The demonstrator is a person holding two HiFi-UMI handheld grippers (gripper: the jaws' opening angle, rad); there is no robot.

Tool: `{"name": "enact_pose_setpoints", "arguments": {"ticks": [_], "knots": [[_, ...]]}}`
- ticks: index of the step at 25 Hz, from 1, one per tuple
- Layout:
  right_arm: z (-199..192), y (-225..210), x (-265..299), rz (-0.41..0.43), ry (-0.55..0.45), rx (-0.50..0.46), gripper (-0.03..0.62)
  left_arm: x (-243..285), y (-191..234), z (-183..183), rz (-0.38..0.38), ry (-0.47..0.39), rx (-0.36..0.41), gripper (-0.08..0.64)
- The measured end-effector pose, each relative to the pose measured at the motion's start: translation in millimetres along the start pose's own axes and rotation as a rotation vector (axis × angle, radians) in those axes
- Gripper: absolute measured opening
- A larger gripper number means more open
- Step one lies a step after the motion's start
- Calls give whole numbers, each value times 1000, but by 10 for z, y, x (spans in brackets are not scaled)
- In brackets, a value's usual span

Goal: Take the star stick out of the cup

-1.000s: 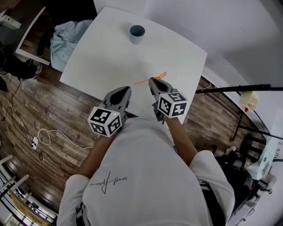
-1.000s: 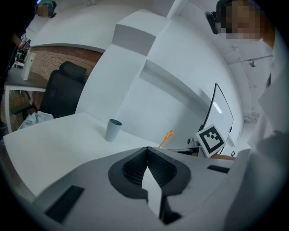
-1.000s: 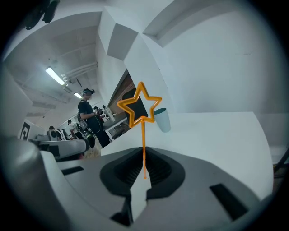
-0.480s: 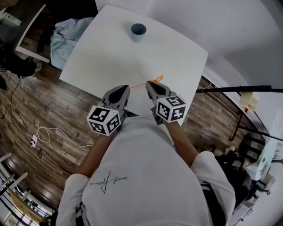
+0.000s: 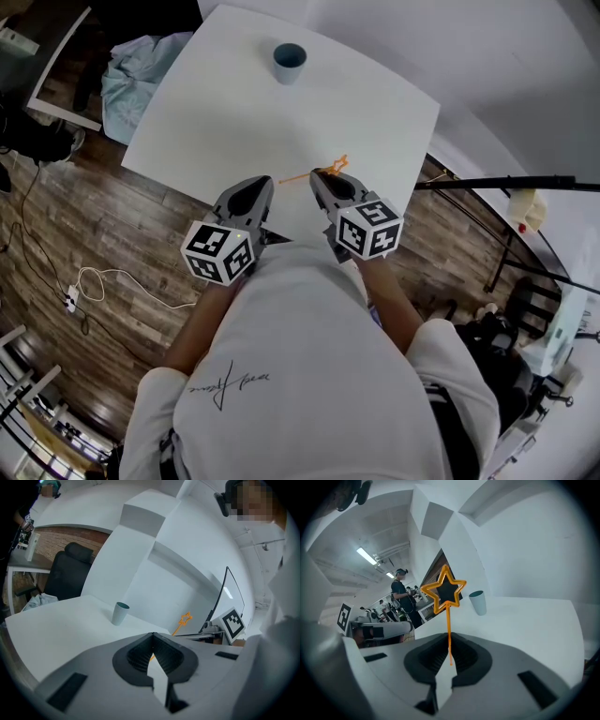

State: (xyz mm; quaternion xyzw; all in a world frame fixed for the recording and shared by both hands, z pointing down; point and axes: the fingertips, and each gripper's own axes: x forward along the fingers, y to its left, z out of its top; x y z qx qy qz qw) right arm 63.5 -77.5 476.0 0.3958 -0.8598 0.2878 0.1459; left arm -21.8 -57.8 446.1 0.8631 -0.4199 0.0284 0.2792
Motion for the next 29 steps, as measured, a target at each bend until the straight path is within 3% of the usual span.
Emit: {"name": "enact_pose_setpoints", "arguments": {"ticks": [13, 29], "knots": [[116, 106, -21, 75, 32, -63, 23, -62, 56, 34, 3, -3, -3, 6], [118, -10, -123, 85, 47, -81, 22, 22, -15, -5, 1, 4, -4, 8]]}}
